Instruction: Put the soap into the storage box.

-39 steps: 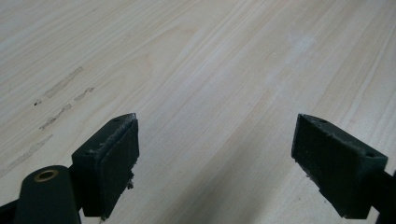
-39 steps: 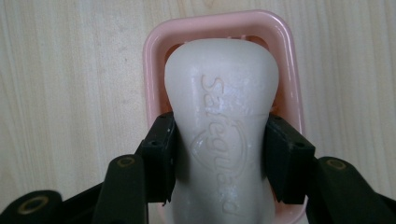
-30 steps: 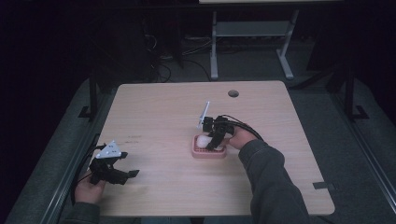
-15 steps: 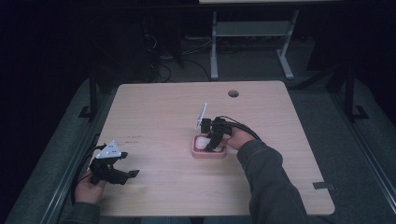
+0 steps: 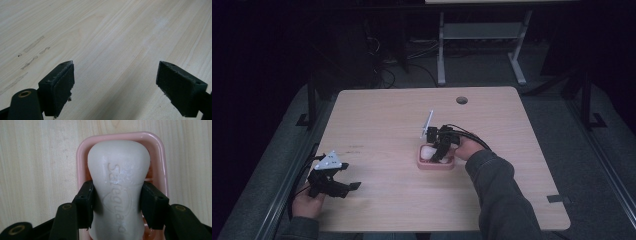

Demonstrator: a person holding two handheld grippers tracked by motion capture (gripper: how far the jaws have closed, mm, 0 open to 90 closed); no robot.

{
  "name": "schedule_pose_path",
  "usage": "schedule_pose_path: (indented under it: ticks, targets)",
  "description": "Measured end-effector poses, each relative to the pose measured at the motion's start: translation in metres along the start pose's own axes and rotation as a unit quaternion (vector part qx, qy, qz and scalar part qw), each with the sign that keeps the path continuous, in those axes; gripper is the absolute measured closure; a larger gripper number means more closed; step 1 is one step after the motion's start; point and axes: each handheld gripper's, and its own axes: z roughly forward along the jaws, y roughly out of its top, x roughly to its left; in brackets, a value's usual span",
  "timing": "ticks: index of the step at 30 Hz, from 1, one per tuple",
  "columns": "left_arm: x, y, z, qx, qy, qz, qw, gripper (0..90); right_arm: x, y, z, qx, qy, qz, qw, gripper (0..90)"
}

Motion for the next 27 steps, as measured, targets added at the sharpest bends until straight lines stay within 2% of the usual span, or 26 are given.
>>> schedule_pose_path:
  ticks: [7,13,18,24,27]
  targets:
    - [0.000,0.000,0.000,0.000,0.000,0.000,1.0000,14.9,0.001,0.000,0.003,0.010,-0.003,-0.001,0.9999,48.0]
    - [0.000,0.000,0.000,0.002,0.000,0.000,1.0000,14.9,0.000,-0.002,-0.004,-0.009,0.000,0.008,0.9999,44.0]
    - [0.000,0.000,0.000,0.002,0.000,-0.001,1.0000,14.9,0.000,-0.006,-0.005,0.001,0.002,0.020,0.9998,39.7]
    - [0.000,0.000,0.000,0.002,0.000,0.000,1.0000,14.9,0.001,-0.008,-0.013,-0.015,0.001,0.027,0.9995,38.5]
    - [0.000,0.000,0.000,0.000,0.000,0.000,1.0000,14.9,0.002,-0.009,-0.015,-0.015,-0.005,0.027,0.9995,37.9]
